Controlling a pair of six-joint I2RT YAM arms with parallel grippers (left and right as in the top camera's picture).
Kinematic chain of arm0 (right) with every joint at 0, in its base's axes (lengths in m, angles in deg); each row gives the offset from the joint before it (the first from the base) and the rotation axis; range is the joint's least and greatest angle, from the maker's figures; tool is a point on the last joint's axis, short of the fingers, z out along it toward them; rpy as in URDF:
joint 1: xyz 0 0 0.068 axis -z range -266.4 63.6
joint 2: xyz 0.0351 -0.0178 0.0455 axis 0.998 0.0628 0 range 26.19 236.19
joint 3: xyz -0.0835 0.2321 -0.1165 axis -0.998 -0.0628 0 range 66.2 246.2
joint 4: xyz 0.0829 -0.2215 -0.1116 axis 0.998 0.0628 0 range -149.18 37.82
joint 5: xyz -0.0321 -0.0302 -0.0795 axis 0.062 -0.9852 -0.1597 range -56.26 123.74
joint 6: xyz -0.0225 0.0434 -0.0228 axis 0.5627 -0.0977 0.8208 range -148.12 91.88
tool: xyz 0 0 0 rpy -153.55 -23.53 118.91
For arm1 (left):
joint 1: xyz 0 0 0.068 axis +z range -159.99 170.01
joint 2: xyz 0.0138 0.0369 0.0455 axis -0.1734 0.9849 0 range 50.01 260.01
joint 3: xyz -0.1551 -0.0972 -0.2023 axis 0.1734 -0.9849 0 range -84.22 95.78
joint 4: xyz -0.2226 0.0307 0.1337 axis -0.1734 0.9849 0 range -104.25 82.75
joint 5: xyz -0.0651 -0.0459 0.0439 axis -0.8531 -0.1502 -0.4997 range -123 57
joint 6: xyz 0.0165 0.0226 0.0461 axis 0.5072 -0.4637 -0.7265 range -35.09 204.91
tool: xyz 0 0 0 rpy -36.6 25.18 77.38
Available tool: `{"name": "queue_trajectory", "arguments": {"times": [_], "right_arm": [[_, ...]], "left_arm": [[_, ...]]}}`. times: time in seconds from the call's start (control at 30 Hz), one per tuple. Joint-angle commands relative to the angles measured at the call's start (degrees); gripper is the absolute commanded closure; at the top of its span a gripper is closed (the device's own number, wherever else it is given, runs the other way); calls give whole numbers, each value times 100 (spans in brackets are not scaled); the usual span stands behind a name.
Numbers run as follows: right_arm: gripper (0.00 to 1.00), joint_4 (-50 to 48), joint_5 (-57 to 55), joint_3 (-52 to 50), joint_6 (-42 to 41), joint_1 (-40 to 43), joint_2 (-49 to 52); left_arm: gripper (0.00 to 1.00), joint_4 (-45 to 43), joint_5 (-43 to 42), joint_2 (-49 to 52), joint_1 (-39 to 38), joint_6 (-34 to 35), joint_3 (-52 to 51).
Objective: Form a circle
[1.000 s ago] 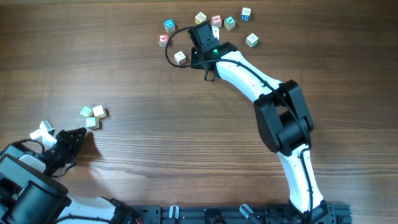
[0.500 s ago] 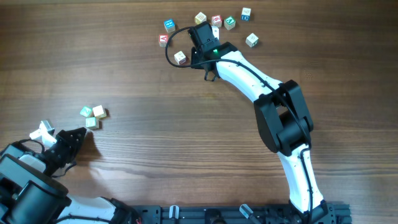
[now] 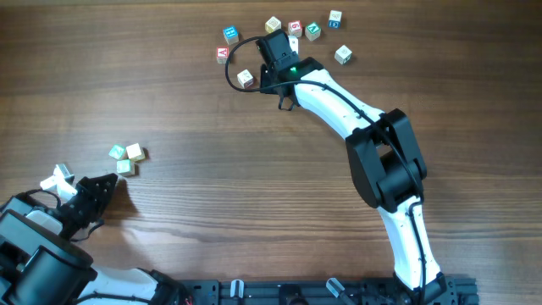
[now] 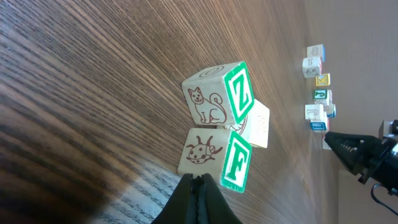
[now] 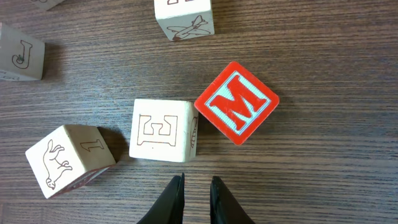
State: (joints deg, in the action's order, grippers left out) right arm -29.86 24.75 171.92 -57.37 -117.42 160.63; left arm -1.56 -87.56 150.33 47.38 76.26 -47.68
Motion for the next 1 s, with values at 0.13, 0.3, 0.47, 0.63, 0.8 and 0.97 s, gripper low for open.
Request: {"name": "queue_trajectory", "arguments": {"times": [0.13,0.3,0.47,0.63,0.8,0.97], "right_arm": [[84,31,52,-46,79,13,-168],[84,94,52,-46,79,13,-168],[84,94,52,-46,79,13,-168],[84,87,52,-46,76,13,-168],[84,68,55,-46,79,13,-168],[84,70,55,-46,76,13,-168]], "left_arm": [[96,-57,170,66,-205,57,-33],[96,-50,170,63,-17,59,-31],[96,-46,164,63,155,190,-31],[96,-52,-136,39,190,319,-4],[96,-55,-160,31,190,468,42],[96,-55,-160,31,190,468,42]]}}
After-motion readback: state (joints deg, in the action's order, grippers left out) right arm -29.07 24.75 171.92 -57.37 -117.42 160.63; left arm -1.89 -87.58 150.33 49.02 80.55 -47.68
